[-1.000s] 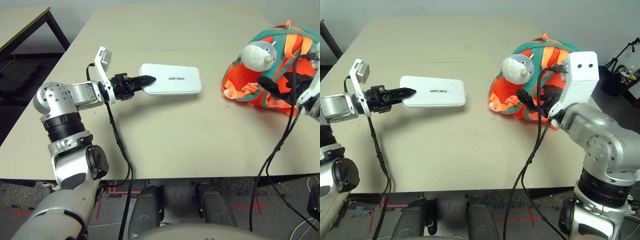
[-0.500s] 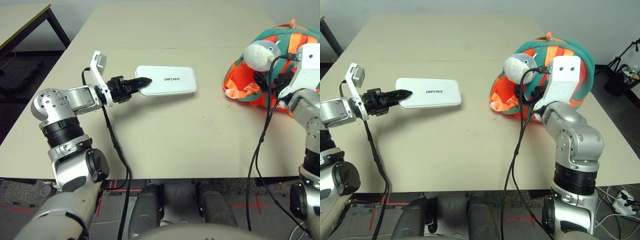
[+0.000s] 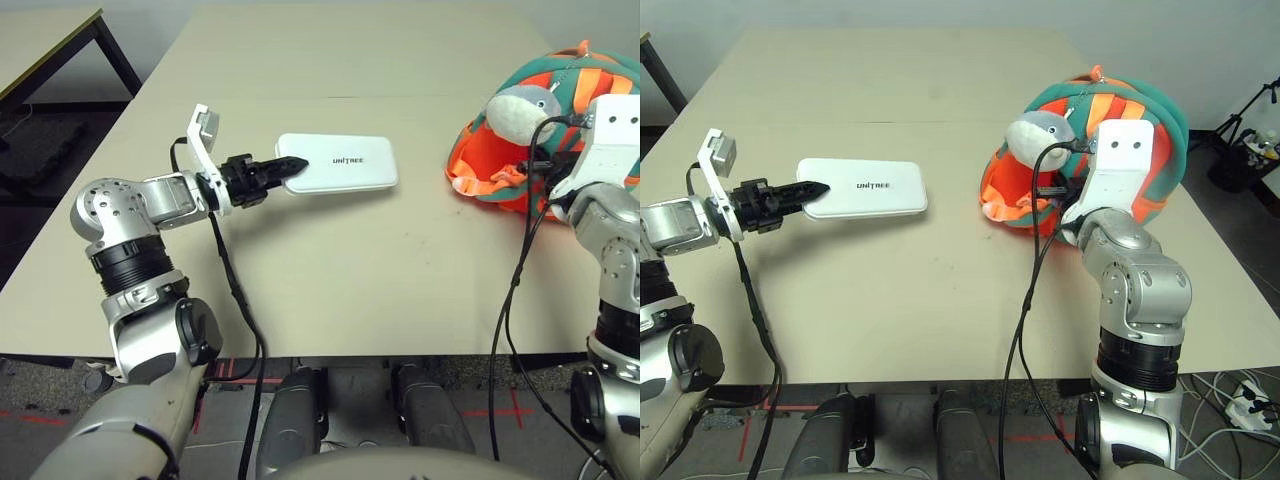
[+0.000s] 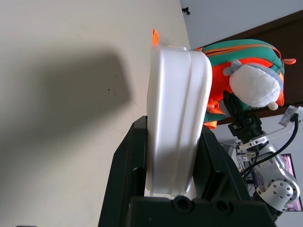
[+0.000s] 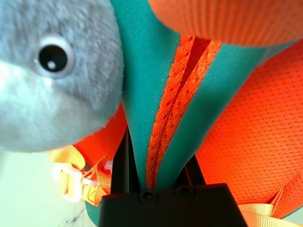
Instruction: Put the pencil case into the backpack and zip it.
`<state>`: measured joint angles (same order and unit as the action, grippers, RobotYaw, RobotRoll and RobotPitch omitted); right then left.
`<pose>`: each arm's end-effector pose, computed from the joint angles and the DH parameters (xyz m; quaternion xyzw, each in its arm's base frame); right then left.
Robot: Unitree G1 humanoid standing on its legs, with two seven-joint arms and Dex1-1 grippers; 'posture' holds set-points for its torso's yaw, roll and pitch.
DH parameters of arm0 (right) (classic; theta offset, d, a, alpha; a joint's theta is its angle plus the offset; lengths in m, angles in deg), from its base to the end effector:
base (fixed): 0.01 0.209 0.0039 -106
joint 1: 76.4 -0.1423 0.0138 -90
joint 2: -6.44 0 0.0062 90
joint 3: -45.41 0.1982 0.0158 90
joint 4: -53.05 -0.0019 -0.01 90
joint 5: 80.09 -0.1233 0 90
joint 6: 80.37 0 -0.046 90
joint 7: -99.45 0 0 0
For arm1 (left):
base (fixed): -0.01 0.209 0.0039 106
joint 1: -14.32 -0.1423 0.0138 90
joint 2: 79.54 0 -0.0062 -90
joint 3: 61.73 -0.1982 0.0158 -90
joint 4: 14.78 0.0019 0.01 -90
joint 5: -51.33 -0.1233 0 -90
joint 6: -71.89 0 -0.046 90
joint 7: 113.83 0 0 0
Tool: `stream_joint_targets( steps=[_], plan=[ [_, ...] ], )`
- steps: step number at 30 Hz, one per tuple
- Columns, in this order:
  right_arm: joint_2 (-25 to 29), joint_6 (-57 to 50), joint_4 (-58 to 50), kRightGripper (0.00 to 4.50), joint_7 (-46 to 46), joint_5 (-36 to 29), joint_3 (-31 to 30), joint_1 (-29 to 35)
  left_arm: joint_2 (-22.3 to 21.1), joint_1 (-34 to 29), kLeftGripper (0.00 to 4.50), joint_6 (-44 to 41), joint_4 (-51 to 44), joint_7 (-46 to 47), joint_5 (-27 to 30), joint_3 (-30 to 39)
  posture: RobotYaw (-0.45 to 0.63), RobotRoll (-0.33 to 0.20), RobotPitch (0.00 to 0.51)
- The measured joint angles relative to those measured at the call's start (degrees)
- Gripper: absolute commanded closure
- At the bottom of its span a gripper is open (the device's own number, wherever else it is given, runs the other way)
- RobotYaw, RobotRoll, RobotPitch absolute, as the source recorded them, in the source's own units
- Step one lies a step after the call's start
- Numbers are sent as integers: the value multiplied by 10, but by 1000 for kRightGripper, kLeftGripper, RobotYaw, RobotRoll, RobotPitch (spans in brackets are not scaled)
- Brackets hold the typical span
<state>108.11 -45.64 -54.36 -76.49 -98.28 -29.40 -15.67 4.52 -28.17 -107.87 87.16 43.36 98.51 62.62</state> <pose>0.2482 -0.2394 0.1833 -0.0524 0.0420 -0.0114 0.9977 0.2874 0.2382 0.1817 -0.3527 0.2409 -0.3571 0.8307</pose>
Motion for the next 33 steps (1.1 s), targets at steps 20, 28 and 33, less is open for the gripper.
stream_joint_targets(
  steps=[20, 28, 33],
  plan=[
    [174, -349, -312, 4307, 196, -385, 271, 152, -49, 87, 3164, 119, 168, -90, -33, -123, -293, 0, 118],
    [334, -281, -295, 4307, 107, -716, 406, 356, -66, 113, 3164, 170, 245, -148, -61, -169, -328, 0, 120],
    [425, -152, -297, 4307, 34, -906, 505, 559, -72, 117, 3164, 194, 275, -179, -74, -183, -337, 0, 125]
  ],
)
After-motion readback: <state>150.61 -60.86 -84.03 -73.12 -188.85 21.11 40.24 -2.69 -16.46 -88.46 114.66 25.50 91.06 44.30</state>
